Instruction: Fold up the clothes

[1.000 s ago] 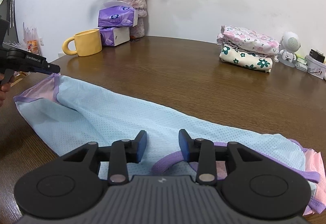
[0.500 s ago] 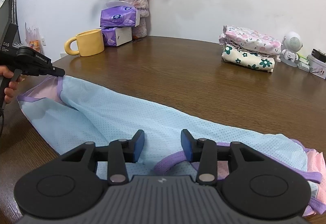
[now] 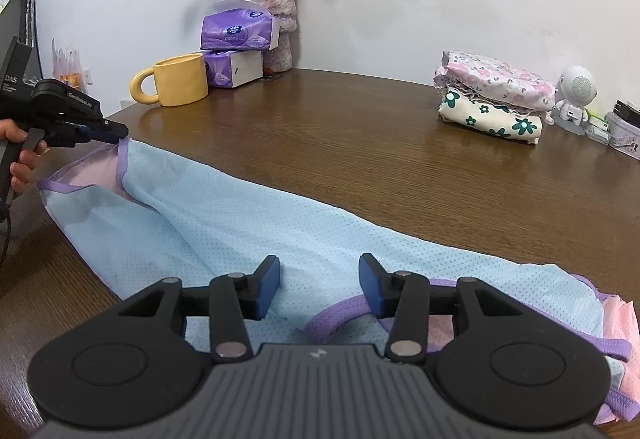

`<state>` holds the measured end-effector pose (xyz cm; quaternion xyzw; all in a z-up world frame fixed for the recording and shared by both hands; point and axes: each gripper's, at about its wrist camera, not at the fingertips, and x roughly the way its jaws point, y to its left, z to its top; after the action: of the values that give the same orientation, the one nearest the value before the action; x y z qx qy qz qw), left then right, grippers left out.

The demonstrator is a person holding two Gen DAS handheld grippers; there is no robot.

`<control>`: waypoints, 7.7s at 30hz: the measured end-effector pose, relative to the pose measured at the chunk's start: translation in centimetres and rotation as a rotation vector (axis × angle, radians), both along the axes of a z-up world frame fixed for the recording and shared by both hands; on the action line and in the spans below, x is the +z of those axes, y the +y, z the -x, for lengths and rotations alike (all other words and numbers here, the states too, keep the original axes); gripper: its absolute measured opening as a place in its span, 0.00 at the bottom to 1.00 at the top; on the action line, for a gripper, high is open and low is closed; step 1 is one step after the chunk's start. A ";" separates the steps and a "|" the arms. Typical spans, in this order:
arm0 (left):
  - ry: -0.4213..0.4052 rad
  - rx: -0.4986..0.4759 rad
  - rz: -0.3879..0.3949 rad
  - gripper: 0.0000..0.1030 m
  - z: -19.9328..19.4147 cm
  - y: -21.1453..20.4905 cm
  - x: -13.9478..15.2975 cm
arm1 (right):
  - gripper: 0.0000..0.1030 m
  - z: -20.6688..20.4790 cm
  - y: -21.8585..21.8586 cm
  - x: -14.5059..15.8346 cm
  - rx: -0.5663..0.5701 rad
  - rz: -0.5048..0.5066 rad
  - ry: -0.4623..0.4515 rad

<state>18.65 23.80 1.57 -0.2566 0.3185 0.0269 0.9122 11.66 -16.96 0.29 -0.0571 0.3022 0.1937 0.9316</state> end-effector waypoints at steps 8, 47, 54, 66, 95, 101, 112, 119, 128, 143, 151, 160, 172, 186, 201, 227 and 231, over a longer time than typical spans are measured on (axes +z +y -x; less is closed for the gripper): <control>-0.009 -0.001 0.000 0.01 -0.5 -0.4 0.2 | 0.45 0.0 0.1 0.0 0.003 0.003 0.000; -0.080 -0.442 -0.438 0.16 6.6 -16.3 -0.7 | 0.52 -0.2 0.0 -0.2 0.021 0.001 0.001; -0.080 -0.417 -0.490 0.16 6.2 -13.5 -0.3 | 0.53 -0.1 0.1 -0.2 0.023 0.006 0.001; -0.180 -0.467 -0.482 0.22 7.8 -16.3 1.9 | 0.55 0.0 0.5 -0.3 0.027 0.020 -0.001; -0.052 -0.336 -0.540 0.22 10.1 -12.8 0.0 | 0.59 0.1 0.6 -0.2 0.033 0.009 0.006; -0.037 -0.286 -0.538 0.22 10.7 -10.9 0.0 | 0.59 0.2 0.7 -0.2 0.034 0.014 0.004; -0.011 -0.208 -0.507 0.21 11.8 -7.6 0.0 | 0.60 0.2 1.1 -0.3 0.033 0.029 0.001; -0.004 -0.176 -0.501 0.20 12.2 -6.2 -0.2 | 0.60 0.2 1.0 -0.3 0.034 0.029 0.001; -0.005 -0.156 -0.469 0.18 12.1 -5.4 0.0 | 0.61 0.2 1.0 -0.3 0.037 0.029 0.001; -0.150 -0.313 -0.414 0.30 8.1 -12.2 2.9 | 0.62 0.1 1.0 -0.3 0.041 0.033 0.000; -0.142 -0.544 -0.377 0.31 4.0 -20.7 2.0 | 0.62 0.2 1.0 -0.3 0.042 0.033 0.000; -0.067 -0.518 -0.372 0.31 1.6 -22.5 0.0 | 0.62 0.2 0.7 -0.2 0.034 0.013 -0.001; -0.044 -0.483 -0.360 0.31 1.5 -22.9 -0.5 | 0.43 -3.8 -2.6 1.4 -0.106 -0.093 0.046; 0.050 -0.491 -0.292 0.39 1.2 -23.3 0.5 | 0.33 -5.3 -2.5 2.7 -0.069 -0.036 0.222; 0.080 -0.436 -0.343 0.38 1.8 -24.4 0.4 | 0.32 -6.4 -4.5 2.0 -0.087 0.076 0.239; -0.042 -0.565 -0.405 0.42 5.0 -26.4 2.4 | 0.32 -3.4 -14.2 2.9 -0.199 -0.078 0.153; -0.102 -0.755 -0.440 0.43 6.6 -28.0 3.2 | 0.32 -0.9 -13.9 3.9 -0.177 -0.116 0.120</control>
<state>12.00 -4.19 4.74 0.0769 0.3312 -0.2537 0.9056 12.52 -30.82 4.21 0.0354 0.3498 0.1311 0.9269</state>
